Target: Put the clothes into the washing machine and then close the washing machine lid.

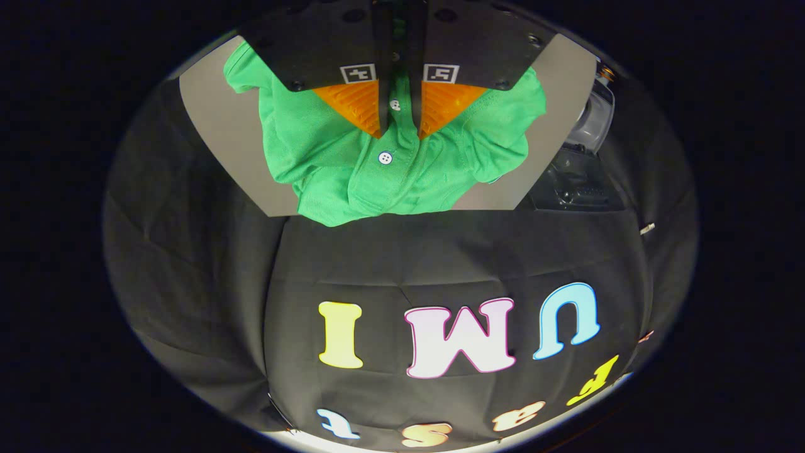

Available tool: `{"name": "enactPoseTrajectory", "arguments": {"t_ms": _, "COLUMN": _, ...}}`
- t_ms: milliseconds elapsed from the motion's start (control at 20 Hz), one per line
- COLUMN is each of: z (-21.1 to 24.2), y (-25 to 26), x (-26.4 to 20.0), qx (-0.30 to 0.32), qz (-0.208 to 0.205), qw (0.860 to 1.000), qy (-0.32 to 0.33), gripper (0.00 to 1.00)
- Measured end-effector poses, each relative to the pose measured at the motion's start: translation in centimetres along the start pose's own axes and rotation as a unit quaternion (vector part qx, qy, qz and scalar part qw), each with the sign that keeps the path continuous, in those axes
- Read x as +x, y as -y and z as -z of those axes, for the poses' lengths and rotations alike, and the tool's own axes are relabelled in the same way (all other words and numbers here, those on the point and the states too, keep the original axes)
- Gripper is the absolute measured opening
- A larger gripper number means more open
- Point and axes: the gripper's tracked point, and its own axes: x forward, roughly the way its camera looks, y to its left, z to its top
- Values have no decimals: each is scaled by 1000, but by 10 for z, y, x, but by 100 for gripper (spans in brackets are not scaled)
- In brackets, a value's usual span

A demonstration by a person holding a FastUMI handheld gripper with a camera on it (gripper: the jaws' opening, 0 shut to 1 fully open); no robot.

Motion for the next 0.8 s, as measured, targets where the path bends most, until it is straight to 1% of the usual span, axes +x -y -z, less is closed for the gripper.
{"name": "enactPoseTrajectory", "arguments": {"t_ms": 150, "z": -15, "y": -5, "x": -5, "qx": 28, "qz": -15, "qw": 999, "qy": -5, "gripper": 13}}
{"name": "enactPoseTrajectory", "arguments": {"t_ms": 300, "z": -51, "y": -28, "x": -26, "qx": 61, "qz": -43, "qw": 997, "qy": 19, "gripper": 12}}
{"name": "enactPoseTrajectory", "arguments": {"t_ms": 450, "z": -77, "y": -57, "x": -45, "qx": 50, "qz": -49, "qw": 997, "qy": 37, "gripper": 12}}
{"name": "enactPoseTrajectory", "arguments": {"t_ms": 650, "z": -93, "y": -123, "x": -64, "qx": 39, "qz": -72, "qw": 995, "qy": 50, "gripper": 12}}
{"name": "enactPoseTrajectory", "arguments": {"t_ms": 800, "z": -92, "y": -174, "x": -64, "qx": 28, "qz": -92, "qw": 994, "qy": 50, "gripper": 12}}
